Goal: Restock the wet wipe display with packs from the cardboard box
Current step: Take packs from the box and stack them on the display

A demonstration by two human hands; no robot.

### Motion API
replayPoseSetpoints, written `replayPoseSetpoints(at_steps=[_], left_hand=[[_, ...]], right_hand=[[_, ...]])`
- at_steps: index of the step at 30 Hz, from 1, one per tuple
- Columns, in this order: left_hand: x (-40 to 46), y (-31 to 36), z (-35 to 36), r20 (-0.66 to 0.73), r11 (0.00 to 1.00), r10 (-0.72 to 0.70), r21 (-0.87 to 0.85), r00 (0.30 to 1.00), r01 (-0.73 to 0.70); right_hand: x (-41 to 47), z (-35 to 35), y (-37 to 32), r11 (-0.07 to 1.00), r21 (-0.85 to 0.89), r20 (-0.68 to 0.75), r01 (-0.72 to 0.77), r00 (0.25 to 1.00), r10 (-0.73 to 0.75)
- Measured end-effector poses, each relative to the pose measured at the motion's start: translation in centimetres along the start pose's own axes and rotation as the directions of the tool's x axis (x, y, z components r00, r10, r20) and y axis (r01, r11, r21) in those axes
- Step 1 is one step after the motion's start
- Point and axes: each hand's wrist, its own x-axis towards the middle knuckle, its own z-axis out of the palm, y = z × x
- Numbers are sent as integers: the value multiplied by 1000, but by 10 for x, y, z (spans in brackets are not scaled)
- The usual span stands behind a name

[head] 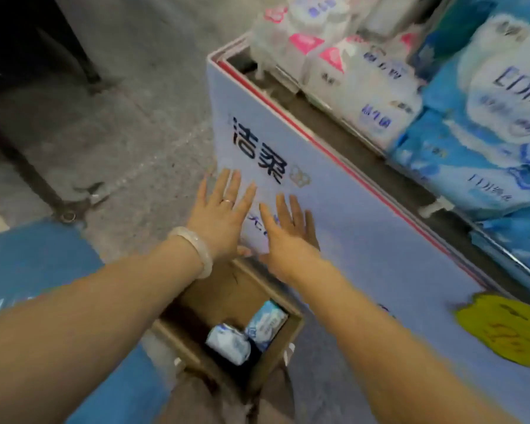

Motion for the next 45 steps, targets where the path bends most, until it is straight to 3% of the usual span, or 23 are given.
replayPoseSetpoints(at_steps=[4, 9, 11, 13, 18, 20, 23, 27, 31, 33, 35, 38, 43, 45], left_hand=[[-8, -22, 87, 179, 993, -103, -46, 978, 113], [-14, -34, 203, 344, 957, -203, -129, 917, 261], [-13, -35, 251, 425, 941, -217, -149, 879, 305], [-10, -35, 300, 495, 930, -218, -157, 841, 333], [11, -35, 413, 678, 922, -165, -153, 716, 357], [22, -33, 455, 716, 896, -157, -187, 681, 403], [35, -25, 512, 754, 795, -168, -277, 635, 539], [52, -7, 579, 803, 643, -174, -345, 569, 684], [69, 13, 628, 863, 421, -249, -311, 439, 852], [79, 19, 644, 906, 292, -238, -278, 351, 915], [88, 20, 660, 944, 224, -184, -229, 272, 947], [95, 16, 678, 967, 176, -90, -219, 237, 960], [90, 7, 658, 944, 106, -114, -298, 309, 949], [84, -4, 629, 917, 73, -130, -370, 377, 926]], right_hand=[[35, 81, -4, 999, -3, 136, -37, 990, 37], [61, 186, -2, 999, -7, 45, -43, 998, 43], [72, 229, 7, 998, -17, 189, -59, 980, 61], [82, 277, 19, 995, 37, 427, -88, 902, 63], [100, 384, 31, 976, 88, 534, -199, 837, 122], [107, 425, 35, 932, 169, 600, -322, 784, 162], [111, 486, 40, 758, 318, 696, -569, 683, 221], [115, 556, 45, 354, 374, 814, -857, 487, 318], [132, 614, 51, 38, 317, 878, -948, 308, 366], [141, 634, 53, -68, 243, 924, -968, 209, 321], [144, 650, 55, -159, 180, 963, -971, 142, 227], [145, 666, 57, -294, 166, 984, -941, 137, 118], [137, 648, 37, -370, 197, 979, -908, 161, 127], [128, 623, 25, -398, 230, 972, -888, 191, 136]])
